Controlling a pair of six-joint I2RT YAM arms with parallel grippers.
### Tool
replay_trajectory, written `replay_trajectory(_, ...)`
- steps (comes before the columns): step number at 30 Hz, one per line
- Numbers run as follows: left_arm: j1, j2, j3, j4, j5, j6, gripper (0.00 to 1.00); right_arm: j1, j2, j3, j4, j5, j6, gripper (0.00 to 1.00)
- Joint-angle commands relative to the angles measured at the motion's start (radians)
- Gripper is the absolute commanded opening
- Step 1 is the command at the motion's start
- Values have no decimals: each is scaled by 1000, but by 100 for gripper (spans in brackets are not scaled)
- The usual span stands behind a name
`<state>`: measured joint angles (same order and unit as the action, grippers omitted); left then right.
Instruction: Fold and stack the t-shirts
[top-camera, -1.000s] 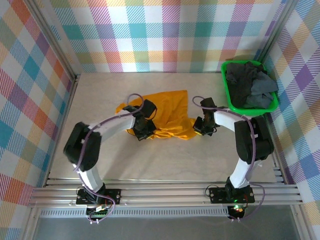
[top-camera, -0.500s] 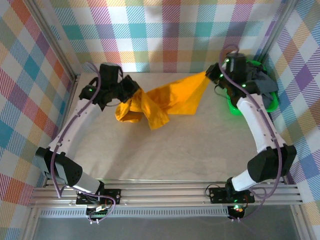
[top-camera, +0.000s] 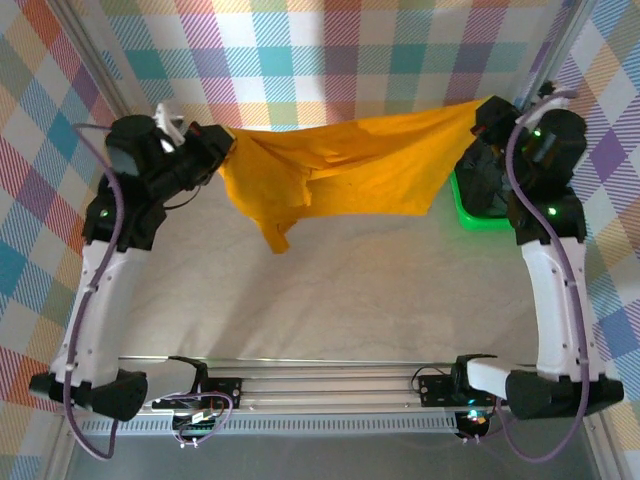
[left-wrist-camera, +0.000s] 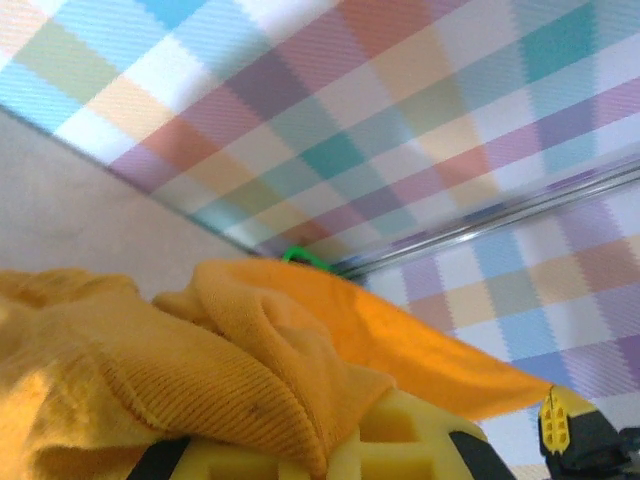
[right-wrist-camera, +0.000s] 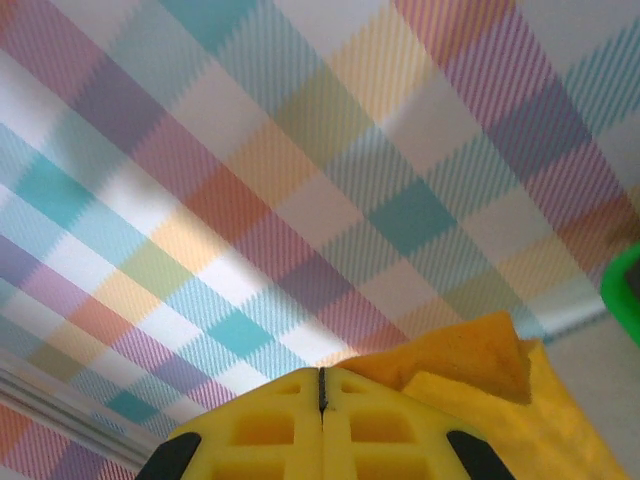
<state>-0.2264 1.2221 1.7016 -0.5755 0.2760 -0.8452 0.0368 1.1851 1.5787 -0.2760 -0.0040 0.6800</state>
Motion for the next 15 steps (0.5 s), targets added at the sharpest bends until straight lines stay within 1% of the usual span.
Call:
replay_trajectory(1,30,8,59,-34,-44,-17,0,-14,0,-14,82,-21,-3,0)
replay_trajectory(2,34,19,69,-53,-59,-13,0,-14,8,-20,88,-31,6,0)
replay_trajectory(5,79,77,85,-187,-170,-38,0,-15,67,-35,52,-64,44,0)
replay_trajectory(6,110,108,81,-231,-167,-64,0,-15,90,-40,39,-81,58,0)
replay_trajectory(7,151,152,73,-280,-141,-100,0,-14,128,-39,8,-99,64,0)
replay_trajectory(8,181,196,48,-292,-104,-120,0,-14,160,-36,-24,-109,66,0)
replay_trajectory(9,199,228,19,-275,-73,-124,0,-14,197,-37,-55,-126,70,0)
replay_trajectory(11,218,321,-44,-230,-47,-120,0,-12,275,-44,-91,-163,64,0)
replay_trajectory(12,225,364,-74,-179,-14,-120,0,-11,320,-46,-104,-180,56,0)
replay_trajectory(13,236,426,-105,-90,52,-129,1,-10,368,-46,-121,-194,43,0)
replay_trajectory(15,240,550,-110,57,177,-143,14,-11,452,-45,-156,-193,17,0)
